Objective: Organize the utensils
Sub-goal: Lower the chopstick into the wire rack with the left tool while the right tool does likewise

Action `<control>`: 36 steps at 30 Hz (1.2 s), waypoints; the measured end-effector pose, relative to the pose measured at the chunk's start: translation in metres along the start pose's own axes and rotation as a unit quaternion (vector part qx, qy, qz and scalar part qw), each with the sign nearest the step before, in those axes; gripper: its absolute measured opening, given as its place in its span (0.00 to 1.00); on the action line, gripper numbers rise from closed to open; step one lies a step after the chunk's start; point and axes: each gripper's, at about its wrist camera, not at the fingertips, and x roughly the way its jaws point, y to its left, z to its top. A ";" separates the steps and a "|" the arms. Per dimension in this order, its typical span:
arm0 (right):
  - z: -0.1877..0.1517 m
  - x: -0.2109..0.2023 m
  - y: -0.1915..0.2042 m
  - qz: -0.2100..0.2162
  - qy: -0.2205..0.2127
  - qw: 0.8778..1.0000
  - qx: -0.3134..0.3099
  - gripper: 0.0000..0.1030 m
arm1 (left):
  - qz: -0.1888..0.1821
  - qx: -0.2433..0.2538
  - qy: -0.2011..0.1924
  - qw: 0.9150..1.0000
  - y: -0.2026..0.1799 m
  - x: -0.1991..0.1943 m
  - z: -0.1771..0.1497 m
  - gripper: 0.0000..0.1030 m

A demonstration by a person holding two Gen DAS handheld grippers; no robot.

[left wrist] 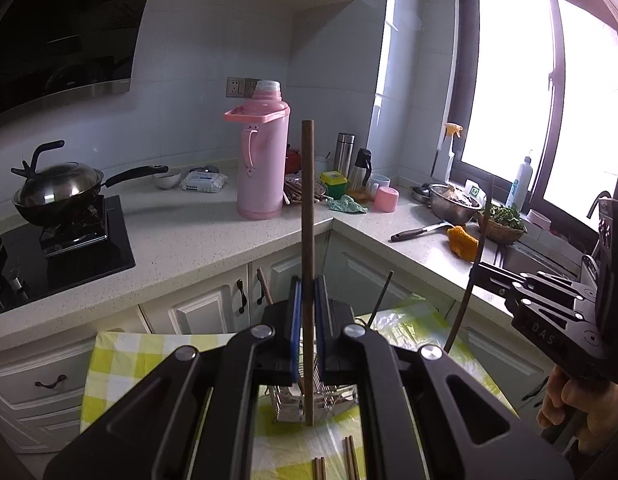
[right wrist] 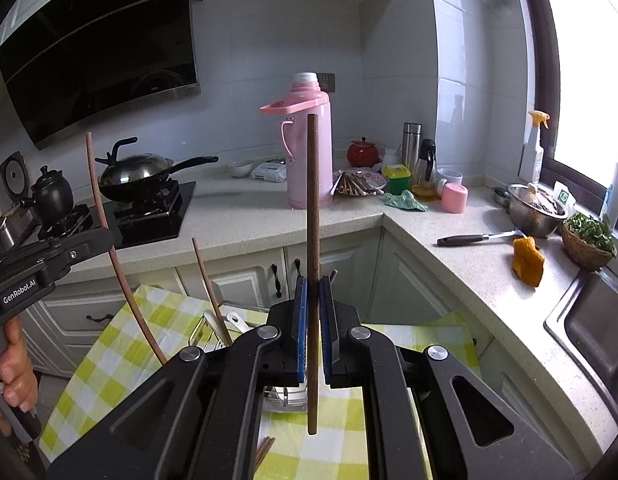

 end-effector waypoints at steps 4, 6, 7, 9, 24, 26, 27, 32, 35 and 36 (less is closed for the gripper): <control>0.017 0.010 0.003 0.003 -0.004 1.000 -0.003 0.08 | 0.007 -0.001 -0.003 1.000 0.000 0.012 0.012 0.06; 0.022 0.016 0.004 0.005 -0.005 1.000 -0.002 0.08 | 0.009 -0.003 0.000 1.000 0.002 0.019 0.016 0.06; 0.024 0.020 0.005 0.007 -0.005 1.000 -0.001 0.08 | 0.009 -0.004 0.001 1.000 0.004 0.023 0.018 0.06; 0.029 0.026 0.007 0.008 -0.006 1.000 -0.001 0.08 | 0.011 -0.005 0.001 1.000 0.005 0.030 0.022 0.06; 0.023 0.086 0.023 0.024 0.013 0.999 0.019 0.08 | 0.019 -0.022 0.014 0.999 0.018 0.077 0.013 0.06; 0.019 0.092 0.024 0.026 0.017 0.999 0.023 0.08 | 0.020 -0.023 0.016 0.999 0.019 0.082 0.008 0.06; 0.016 0.096 0.025 0.026 0.020 0.999 0.025 0.08 | 0.020 -0.024 0.019 0.999 0.020 0.084 0.006 0.06; 0.002 0.109 0.027 0.028 0.036 0.998 0.032 0.08 | 0.020 -0.028 0.028 0.999 0.023 0.094 -0.006 0.06; -0.007 0.116 0.026 0.030 0.045 0.998 0.038 0.08 | 0.020 -0.028 0.033 0.999 0.024 0.098 -0.011 0.06; -0.010 0.117 0.026 0.031 0.047 0.998 0.040 0.08 | 0.020 -0.028 0.034 0.999 0.023 0.099 -0.013 0.06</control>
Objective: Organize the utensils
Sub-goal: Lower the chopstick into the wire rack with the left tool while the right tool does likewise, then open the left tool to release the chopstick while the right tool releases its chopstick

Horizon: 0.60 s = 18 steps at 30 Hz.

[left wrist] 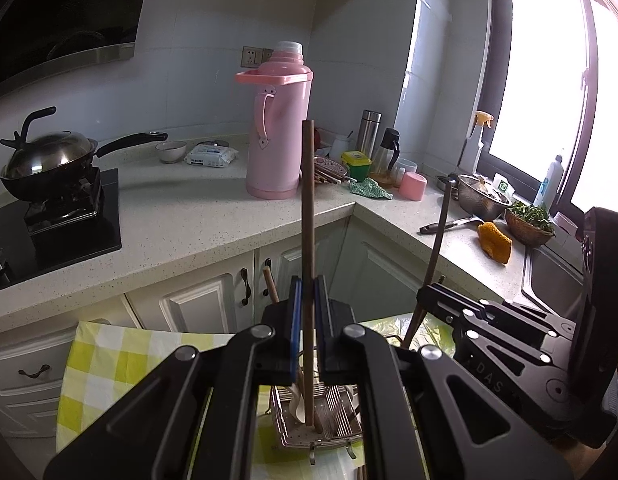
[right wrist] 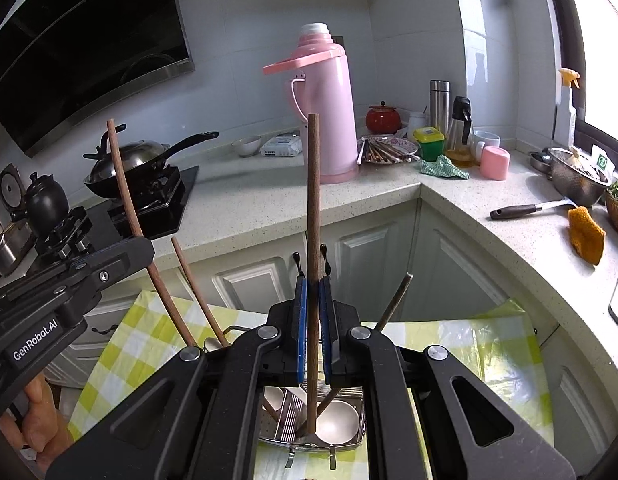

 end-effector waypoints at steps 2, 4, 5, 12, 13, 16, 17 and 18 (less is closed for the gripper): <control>-0.003 0.004 0.000 0.000 0.003 1.000 0.003 0.08 | 0.001 -0.002 0.003 1.000 0.001 0.003 -0.003 0.06; -0.006 0.007 -0.001 0.001 0.005 1.000 0.007 0.08 | 0.001 -0.005 0.005 1.000 0.001 0.004 -0.005 0.06; -0.007 0.009 -0.002 0.000 0.006 1.000 0.008 0.08 | 0.002 -0.007 0.006 1.000 0.002 0.005 -0.007 0.06; -0.017 0.018 -0.003 0.001 0.013 1.000 0.014 0.08 | 0.006 -0.013 0.013 1.000 0.003 0.011 -0.015 0.06; -0.018 0.018 -0.003 0.000 0.014 1.000 0.013 0.08 | 0.006 -0.013 0.014 1.000 0.003 0.012 -0.016 0.06; -0.023 0.021 -0.002 0.002 0.020 1.000 0.013 0.08 | 0.008 -0.013 0.018 1.000 0.003 0.014 -0.019 0.06; -0.024 0.021 -0.002 0.001 0.020 1.000 0.014 0.08 | 0.008 -0.013 0.019 1.000 0.003 0.015 -0.020 0.06; -0.025 0.022 -0.002 0.001 0.021 1.000 0.014 0.08 | 0.008 -0.013 0.020 1.000 0.002 0.016 -0.021 0.06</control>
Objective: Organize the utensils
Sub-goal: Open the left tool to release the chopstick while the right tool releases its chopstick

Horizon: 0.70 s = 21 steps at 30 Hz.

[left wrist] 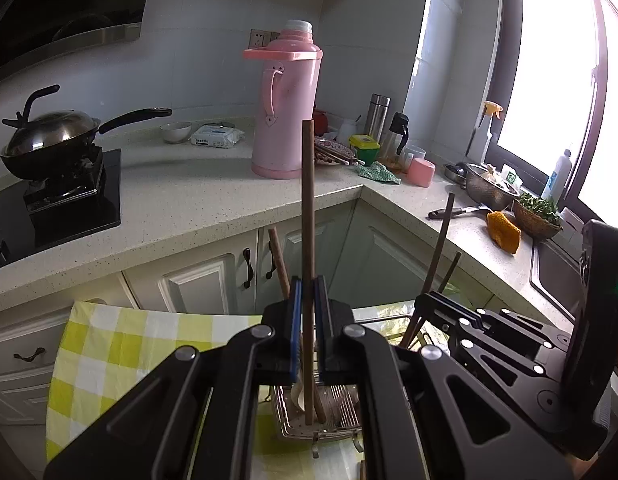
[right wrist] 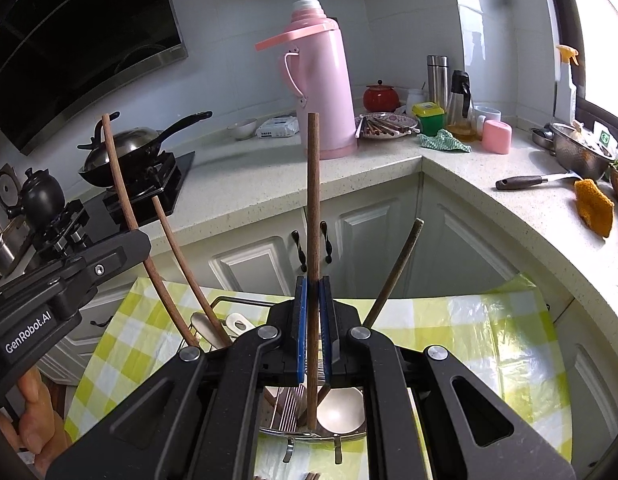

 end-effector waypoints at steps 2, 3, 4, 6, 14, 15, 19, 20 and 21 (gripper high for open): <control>-0.001 0.002 0.000 0.000 0.002 1.000 0.001 0.08 | 0.000 -0.001 0.003 1.000 0.000 0.002 -0.002 0.06; -0.002 0.002 0.000 0.000 0.004 1.000 0.001 0.08 | 0.000 -0.001 0.005 1.000 -0.001 0.003 -0.003 0.06; -0.003 0.003 0.001 0.000 0.005 1.000 0.001 0.08 | 0.001 0.000 0.007 1.000 -0.001 0.005 -0.004 0.06; -0.005 0.004 0.000 0.001 0.009 1.000 0.002 0.08 | 0.001 0.000 0.013 1.000 -0.001 0.008 -0.007 0.06; -0.012 0.012 0.002 0.000 0.028 1.000 -0.007 0.08 | 0.009 -0.009 0.041 0.999 0.004 0.022 -0.020 0.10; -0.013 0.012 0.002 -0.001 0.028 1.000 -0.007 0.08 | 0.009 -0.010 0.042 0.999 0.005 0.023 -0.022 0.14; -0.011 0.011 -0.001 -0.008 0.026 1.000 -0.005 0.11 | 0.014 -0.014 0.041 0.999 0.009 0.023 -0.023 0.28; -0.010 0.010 -0.002 -0.009 0.024 1.000 -0.004 0.13 | 0.016 -0.013 0.039 0.999 0.010 0.022 -0.023 0.28; -0.009 0.009 -0.004 -0.010 0.021 1.000 -0.003 0.15 | 0.017 -0.013 0.037 0.999 0.011 0.020 -0.023 0.28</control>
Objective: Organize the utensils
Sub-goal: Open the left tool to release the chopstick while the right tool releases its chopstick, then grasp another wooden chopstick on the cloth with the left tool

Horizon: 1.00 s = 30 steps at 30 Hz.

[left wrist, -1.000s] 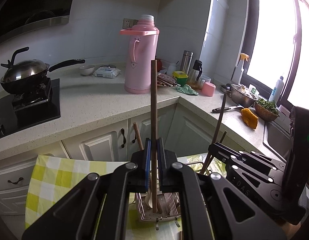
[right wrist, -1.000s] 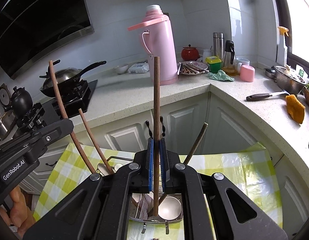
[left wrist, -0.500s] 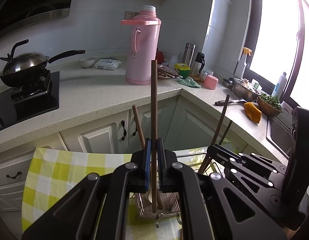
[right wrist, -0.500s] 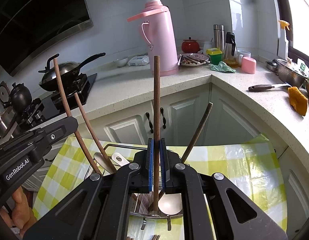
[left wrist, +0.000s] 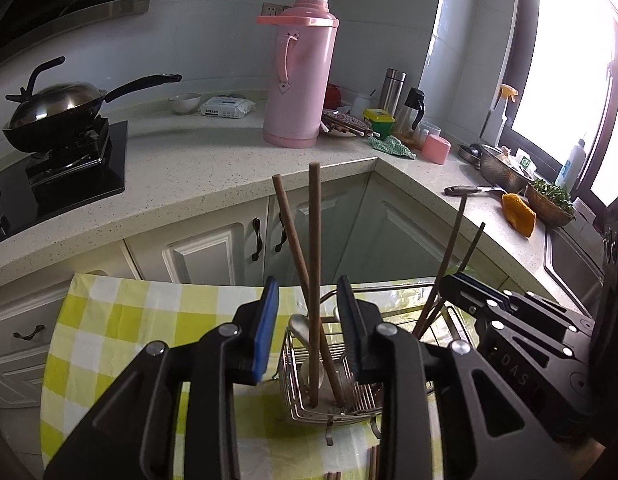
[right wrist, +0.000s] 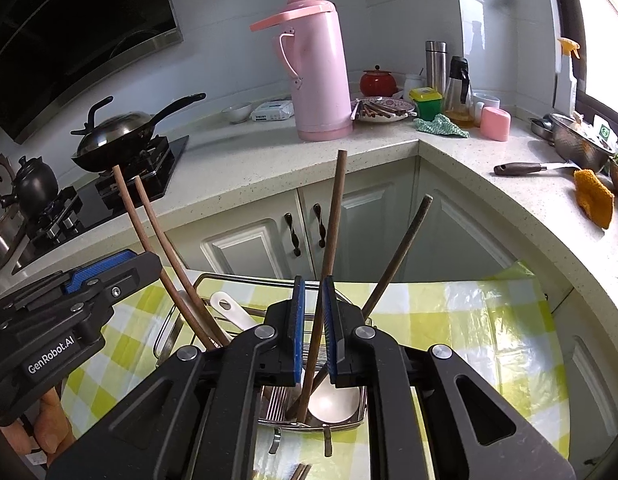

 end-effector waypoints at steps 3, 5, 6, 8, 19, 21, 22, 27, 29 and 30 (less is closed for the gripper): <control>0.001 -0.008 -0.006 -0.001 -0.012 1.000 0.007 0.32 | -0.003 -0.007 -0.006 1.000 0.006 -0.007 0.001 0.28; 0.001 -0.015 -0.010 -0.006 -0.022 1.000 0.007 0.44 | -0.005 -0.011 -0.012 1.000 0.010 -0.014 0.000 0.28; 0.000 -0.020 -0.011 -0.011 -0.028 1.000 0.005 0.45 | -0.006 -0.013 -0.014 1.000 0.012 -0.018 -0.001 0.28; -0.003 -0.029 -0.015 -0.017 -0.037 0.999 0.006 0.50 | -0.008 -0.019 -0.019 1.000 0.017 -0.025 -0.005 0.28; -0.095 -0.064 -0.057 -0.035 -0.025 0.998 0.044 0.67 | -0.010 -0.031 -0.007 0.999 0.043 -0.058 -0.091 0.34; -0.124 -0.062 -0.061 -0.034 -0.003 0.998 0.053 0.68 | -0.012 -0.031 0.011 0.999 0.044 -0.056 -0.120 0.34; -0.137 -0.060 -0.062 -0.032 0.008 0.998 0.059 0.68 | -0.012 -0.029 0.022 0.999 0.044 -0.053 -0.135 0.34; -0.192 -0.062 -0.055 -0.022 0.046 0.997 0.057 0.69 | -0.022 -0.012 0.069 0.997 0.039 -0.050 -0.199 0.34; -0.210 -0.066 -0.050 -0.029 0.052 0.997 0.051 0.72 | -0.032 -0.003 0.084 0.996 0.036 -0.051 -0.220 0.33; -0.217 -0.067 -0.048 -0.028 0.056 0.997 0.051 0.73 | -0.034 0.001 0.088 0.996 0.033 -0.052 -0.228 0.32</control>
